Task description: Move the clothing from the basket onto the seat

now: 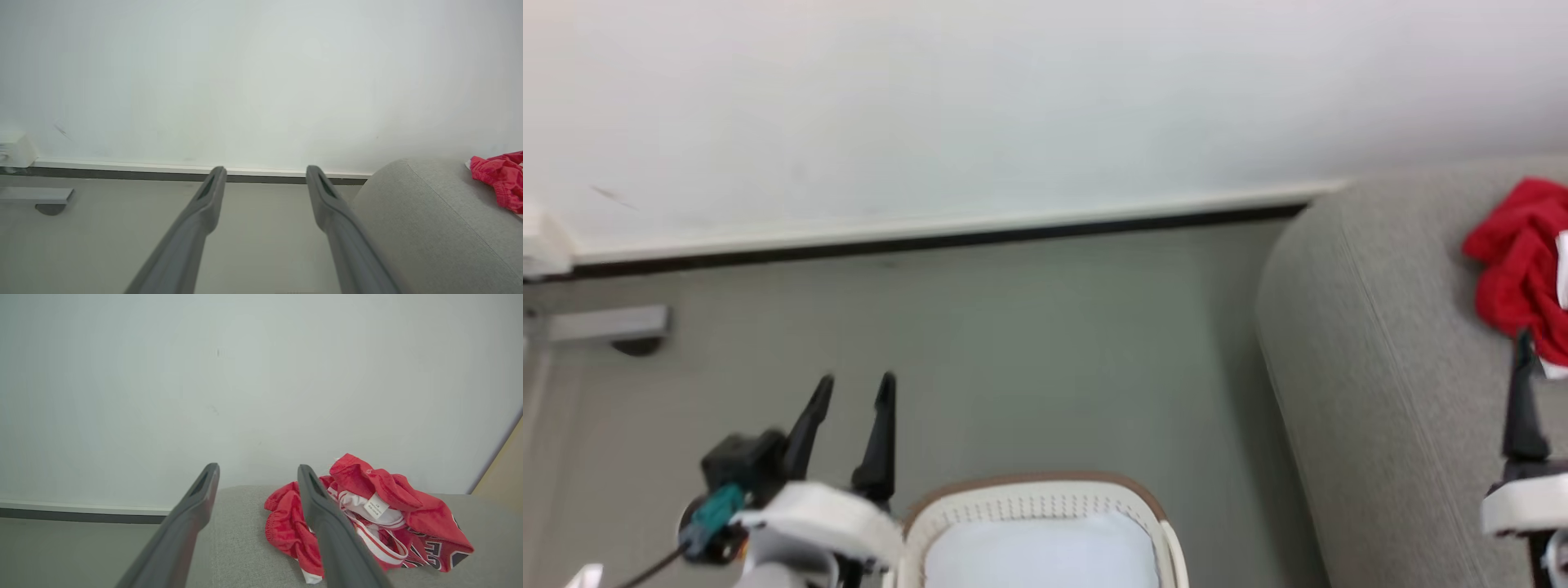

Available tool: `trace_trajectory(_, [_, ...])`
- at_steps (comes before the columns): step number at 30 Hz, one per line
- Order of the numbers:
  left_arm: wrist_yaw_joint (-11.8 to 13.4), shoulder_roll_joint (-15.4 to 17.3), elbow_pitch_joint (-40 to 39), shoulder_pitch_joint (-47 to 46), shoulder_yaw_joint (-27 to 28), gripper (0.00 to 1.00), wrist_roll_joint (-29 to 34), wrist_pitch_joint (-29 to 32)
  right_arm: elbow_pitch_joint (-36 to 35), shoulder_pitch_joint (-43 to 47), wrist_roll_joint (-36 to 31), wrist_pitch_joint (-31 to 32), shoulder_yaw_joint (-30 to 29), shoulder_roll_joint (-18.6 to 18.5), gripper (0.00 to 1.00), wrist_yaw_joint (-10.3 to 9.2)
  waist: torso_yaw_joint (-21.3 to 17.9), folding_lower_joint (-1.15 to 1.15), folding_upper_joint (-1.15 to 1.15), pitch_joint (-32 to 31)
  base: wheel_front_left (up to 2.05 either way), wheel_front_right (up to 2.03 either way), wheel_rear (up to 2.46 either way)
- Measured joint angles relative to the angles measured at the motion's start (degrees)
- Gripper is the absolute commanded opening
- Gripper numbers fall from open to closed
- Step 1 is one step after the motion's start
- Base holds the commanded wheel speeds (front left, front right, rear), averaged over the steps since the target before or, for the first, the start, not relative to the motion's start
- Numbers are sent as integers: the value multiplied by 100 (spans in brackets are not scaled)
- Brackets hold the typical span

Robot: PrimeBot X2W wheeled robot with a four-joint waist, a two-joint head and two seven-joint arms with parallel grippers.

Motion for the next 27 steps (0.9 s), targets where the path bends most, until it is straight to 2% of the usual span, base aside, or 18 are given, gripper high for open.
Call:
trace_trajectory(11, [-525,-567,187,1116,1080,100,829,-5,-59,1087,299,-1,736,197,100,0,383,0,0,-848,0,0,0])
trace_trajectory(18, [-794,-954,279,1500,1693,100,1311,-4,90,1518,697,-1,1163,199,100,0,349,0,0,-1106,0,0,0])
trace_trajectory(27, [-1185,-1279,364,1627,2129,100,1731,-5,138,1593,773,0,1396,202,100,0,300,1,0,-1194,0,0,0])
